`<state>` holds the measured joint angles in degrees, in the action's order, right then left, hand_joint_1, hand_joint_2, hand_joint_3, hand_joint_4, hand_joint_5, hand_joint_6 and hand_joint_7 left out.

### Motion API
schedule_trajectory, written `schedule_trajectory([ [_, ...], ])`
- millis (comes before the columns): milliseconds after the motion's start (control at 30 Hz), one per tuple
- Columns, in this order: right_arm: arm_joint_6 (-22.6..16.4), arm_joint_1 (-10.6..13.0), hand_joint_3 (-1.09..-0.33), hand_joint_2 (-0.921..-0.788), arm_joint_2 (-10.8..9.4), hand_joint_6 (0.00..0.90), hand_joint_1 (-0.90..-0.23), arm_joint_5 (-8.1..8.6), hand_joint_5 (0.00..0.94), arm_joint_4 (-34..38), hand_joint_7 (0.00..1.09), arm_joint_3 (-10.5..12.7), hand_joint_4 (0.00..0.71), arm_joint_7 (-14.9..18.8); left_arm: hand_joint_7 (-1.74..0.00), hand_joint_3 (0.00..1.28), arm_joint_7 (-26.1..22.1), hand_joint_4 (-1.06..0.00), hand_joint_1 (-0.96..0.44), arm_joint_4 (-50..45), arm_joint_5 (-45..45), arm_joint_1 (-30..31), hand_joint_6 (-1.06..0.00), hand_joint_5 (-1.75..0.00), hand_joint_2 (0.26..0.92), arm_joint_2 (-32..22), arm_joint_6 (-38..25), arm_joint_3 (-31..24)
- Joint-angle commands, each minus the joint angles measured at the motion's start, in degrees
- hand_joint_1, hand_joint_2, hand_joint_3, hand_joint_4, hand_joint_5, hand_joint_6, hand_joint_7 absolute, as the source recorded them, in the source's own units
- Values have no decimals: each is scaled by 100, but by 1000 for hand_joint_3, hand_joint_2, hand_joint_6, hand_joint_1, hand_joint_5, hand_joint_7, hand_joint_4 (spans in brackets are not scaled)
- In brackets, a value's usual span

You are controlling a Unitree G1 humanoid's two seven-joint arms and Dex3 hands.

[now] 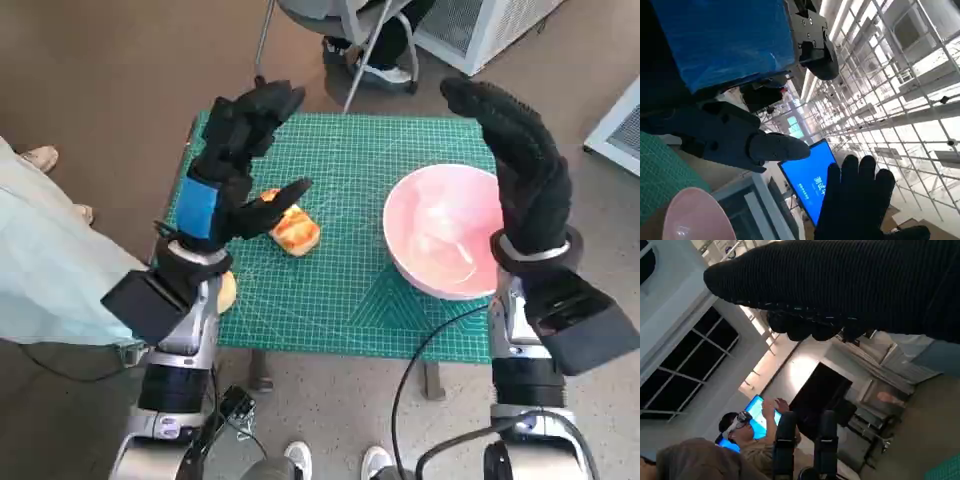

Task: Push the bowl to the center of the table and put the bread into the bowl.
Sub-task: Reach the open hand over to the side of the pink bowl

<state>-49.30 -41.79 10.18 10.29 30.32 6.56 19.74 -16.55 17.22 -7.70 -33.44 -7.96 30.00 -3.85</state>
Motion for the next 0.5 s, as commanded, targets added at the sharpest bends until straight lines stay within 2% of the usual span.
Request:
schedule_trajectory([
  [33,-18,133,-778,-921,7,17,-623,-35,1,135,811,14,316,-17,-746,261,0,-266,-362,-31,-49,-61,-98,-276,921,-29,-35,-35],
  [500,-160,80,-781,-921,89,10,-625,79,0,506,805,46,311,115,-714,258,23,-310,-365,1,-63,-63,-129,-226,921,-11,58,-83],
])
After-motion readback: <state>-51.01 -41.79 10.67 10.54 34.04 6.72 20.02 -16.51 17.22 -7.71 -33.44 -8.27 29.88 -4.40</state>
